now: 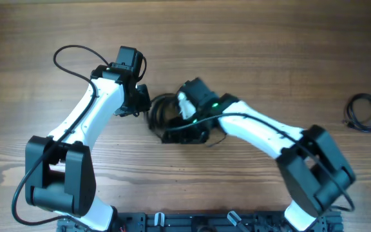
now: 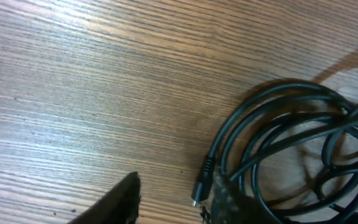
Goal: Untangle cables
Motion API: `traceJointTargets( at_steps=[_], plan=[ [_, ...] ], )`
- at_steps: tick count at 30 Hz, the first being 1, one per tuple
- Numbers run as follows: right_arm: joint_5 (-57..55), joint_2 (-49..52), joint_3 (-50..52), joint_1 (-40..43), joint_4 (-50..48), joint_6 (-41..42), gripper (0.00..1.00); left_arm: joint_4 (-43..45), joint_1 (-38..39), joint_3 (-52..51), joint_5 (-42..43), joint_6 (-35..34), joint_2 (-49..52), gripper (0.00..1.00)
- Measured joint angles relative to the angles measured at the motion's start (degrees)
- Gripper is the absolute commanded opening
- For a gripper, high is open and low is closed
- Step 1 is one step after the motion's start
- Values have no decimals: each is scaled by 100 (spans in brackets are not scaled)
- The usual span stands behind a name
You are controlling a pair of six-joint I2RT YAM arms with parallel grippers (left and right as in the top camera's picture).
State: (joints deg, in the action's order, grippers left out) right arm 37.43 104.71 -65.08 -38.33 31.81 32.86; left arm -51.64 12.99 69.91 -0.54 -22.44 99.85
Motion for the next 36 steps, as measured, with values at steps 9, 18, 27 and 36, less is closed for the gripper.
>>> traceJointTargets(
  at_steps=[9, 18, 27, 36],
  plan=[
    [-833, -168, -33, 1049, -11, -308, 34, 684, 70, -13, 2273, 260, 0, 18],
    [-1390, -125, 114, 1060, -697, -48, 34, 813, 448, -13, 2194, -85, 221, 19],
    [-1110, 192, 680, 319, -1355, 579, 34, 544, 181, -20, 1499, -129, 295, 23],
    [-529, 201, 682, -437, -1818, 431, 51, 153, -376, -22, 1128, -48, 295, 15]
  ],
)
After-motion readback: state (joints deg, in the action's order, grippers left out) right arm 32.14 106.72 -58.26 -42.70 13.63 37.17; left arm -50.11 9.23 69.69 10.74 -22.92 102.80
